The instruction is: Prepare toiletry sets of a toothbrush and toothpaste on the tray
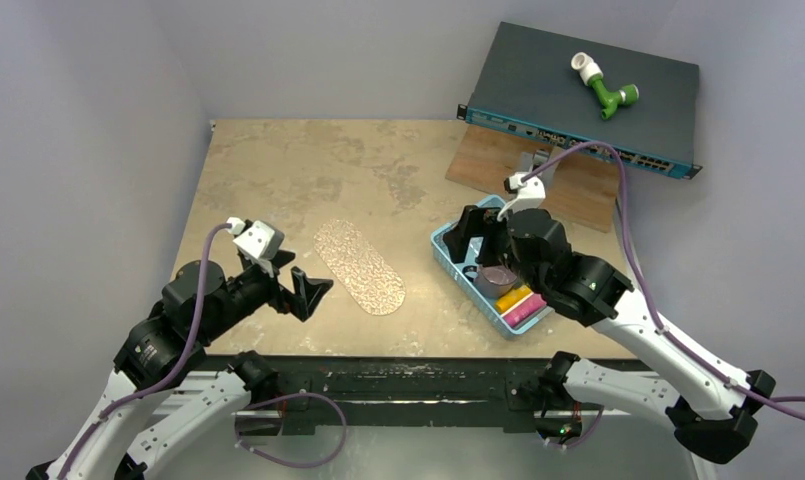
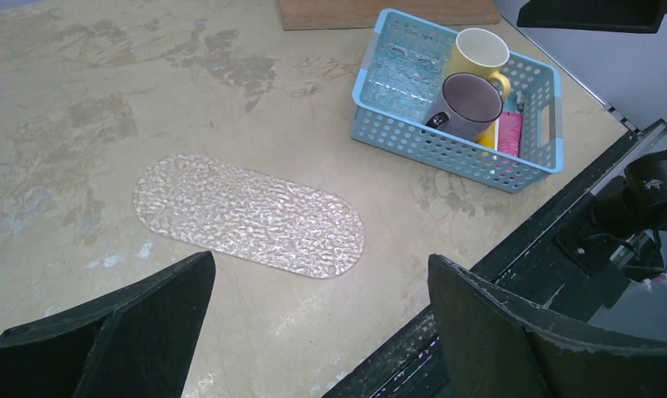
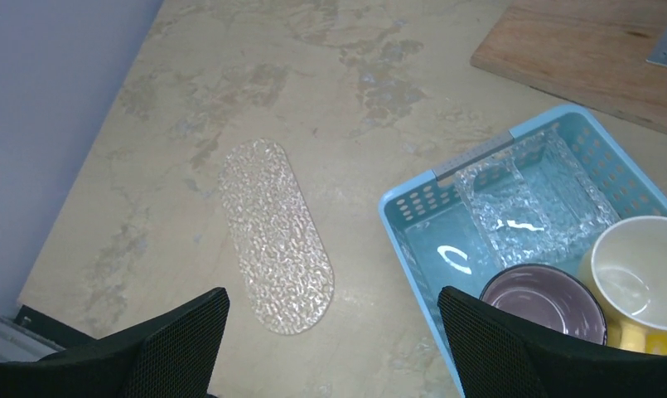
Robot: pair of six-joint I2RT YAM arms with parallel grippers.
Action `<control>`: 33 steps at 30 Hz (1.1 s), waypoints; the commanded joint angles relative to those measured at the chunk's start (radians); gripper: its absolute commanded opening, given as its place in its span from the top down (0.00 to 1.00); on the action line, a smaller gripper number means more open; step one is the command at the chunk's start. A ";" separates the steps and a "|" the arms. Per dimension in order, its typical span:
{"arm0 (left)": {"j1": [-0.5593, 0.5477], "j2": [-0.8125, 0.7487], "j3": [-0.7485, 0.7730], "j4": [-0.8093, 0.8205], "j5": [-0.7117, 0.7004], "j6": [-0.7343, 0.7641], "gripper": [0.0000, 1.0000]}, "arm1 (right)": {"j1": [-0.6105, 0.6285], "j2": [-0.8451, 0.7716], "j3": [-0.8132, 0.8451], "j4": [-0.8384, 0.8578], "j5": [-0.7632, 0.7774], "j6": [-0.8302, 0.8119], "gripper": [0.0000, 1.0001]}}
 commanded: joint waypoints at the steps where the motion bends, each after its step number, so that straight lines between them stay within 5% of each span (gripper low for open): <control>1: -0.004 -0.007 0.003 0.010 -0.055 -0.003 0.00 | 0.000 -0.010 0.033 -0.109 0.077 0.098 0.01; 18: -0.004 -0.037 0.000 0.002 -0.082 -0.018 0.00 | -0.001 -0.067 -0.049 -0.485 0.202 0.509 0.01; 26: -0.005 -0.038 0.004 -0.001 -0.077 -0.024 0.00 | -0.001 -0.051 -0.078 -0.760 0.250 0.833 0.01; 33: -0.004 -0.038 0.005 -0.002 -0.066 -0.029 0.00 | -0.001 -0.086 -0.153 -0.788 0.226 0.976 0.02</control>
